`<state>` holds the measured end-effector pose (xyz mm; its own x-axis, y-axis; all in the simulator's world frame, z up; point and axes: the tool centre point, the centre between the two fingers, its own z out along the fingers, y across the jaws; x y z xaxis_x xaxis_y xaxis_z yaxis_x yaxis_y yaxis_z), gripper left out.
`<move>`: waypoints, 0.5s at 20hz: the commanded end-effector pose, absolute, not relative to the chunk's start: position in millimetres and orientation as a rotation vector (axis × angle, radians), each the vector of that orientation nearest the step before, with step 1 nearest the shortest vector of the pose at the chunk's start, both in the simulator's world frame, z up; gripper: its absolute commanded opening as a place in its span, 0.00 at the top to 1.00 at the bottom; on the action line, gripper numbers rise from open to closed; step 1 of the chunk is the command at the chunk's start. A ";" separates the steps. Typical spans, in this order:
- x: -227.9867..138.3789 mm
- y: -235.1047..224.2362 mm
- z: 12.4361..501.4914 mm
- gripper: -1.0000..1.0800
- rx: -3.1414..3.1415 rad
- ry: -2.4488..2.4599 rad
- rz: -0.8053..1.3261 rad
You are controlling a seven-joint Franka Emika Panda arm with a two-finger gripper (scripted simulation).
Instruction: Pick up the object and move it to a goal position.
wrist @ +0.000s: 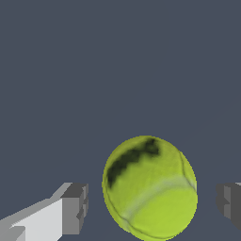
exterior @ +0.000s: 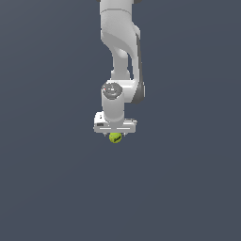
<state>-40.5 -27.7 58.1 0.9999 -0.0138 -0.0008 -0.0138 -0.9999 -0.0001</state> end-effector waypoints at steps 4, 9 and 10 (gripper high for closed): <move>-40.1 -27.9 42.0 0.04 -3.141 0.022 0.000; -39.9 -27.9 41.0 1.00 -3.141 0.022 0.000; -39.9 -27.9 41.0 1.00 -3.141 0.022 0.000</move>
<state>-40.1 -27.8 41.9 0.9999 -0.0137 -0.0003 -0.0137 -0.9999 -0.0001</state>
